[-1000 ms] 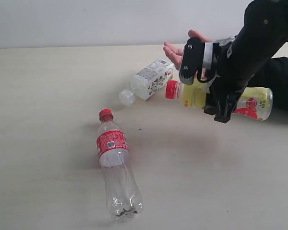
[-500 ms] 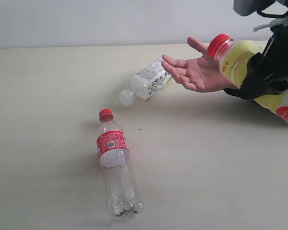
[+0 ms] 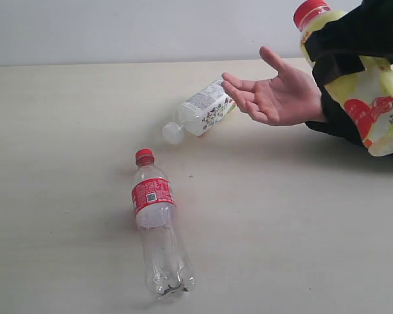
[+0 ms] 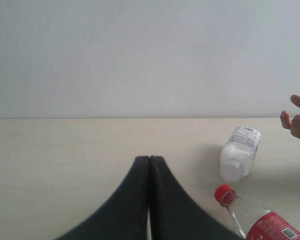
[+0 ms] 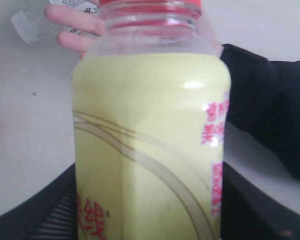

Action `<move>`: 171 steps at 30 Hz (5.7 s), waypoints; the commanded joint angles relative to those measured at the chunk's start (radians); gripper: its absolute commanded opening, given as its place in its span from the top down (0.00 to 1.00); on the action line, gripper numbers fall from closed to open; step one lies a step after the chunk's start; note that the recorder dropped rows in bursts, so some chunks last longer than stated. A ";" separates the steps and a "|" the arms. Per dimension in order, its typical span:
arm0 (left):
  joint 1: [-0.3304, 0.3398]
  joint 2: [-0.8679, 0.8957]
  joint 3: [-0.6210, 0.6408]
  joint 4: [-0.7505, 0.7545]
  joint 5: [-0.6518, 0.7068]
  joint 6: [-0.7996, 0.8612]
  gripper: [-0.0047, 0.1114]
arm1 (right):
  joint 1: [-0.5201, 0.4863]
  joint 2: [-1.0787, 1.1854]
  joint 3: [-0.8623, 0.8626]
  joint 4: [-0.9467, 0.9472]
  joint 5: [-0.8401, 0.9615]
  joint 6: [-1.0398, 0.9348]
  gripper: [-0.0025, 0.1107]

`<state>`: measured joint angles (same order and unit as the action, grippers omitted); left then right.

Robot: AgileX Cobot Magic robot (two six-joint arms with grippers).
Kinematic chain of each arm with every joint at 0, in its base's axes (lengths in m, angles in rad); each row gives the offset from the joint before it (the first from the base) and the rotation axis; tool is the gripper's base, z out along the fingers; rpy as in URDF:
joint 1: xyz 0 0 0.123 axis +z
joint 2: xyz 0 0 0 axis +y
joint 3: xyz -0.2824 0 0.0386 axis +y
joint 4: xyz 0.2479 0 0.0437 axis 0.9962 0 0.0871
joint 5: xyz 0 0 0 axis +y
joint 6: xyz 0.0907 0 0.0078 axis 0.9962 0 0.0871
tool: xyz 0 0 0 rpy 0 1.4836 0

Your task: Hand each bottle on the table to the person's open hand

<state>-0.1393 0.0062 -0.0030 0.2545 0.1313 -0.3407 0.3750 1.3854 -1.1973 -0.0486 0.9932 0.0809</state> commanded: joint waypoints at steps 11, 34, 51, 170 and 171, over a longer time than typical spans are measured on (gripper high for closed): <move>0.002 -0.006 0.003 0.001 -0.003 0.002 0.96 | -0.023 0.406 -0.320 -0.014 -0.062 0.011 0.98; 0.002 -0.006 0.003 0.001 -0.003 0.002 0.96 | -0.025 0.635 -0.446 -0.013 -0.091 0.016 0.58; 0.002 -0.006 0.003 0.001 -0.003 0.002 0.96 | -0.025 0.550 -0.446 -0.033 -0.090 0.018 0.27; 0.000 -0.006 0.003 0.001 -0.003 0.002 0.96 | -0.025 -1.385 0.841 0.076 -0.486 -0.026 0.98; 0.000 -0.006 0.003 0.001 -0.003 0.002 0.96 | -0.025 -1.385 0.841 0.076 -0.486 -0.026 0.98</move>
<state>-0.1393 0.0062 -0.0030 0.2545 0.1313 -0.3407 0.3526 0.0038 -0.3582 0.0281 0.5182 0.0636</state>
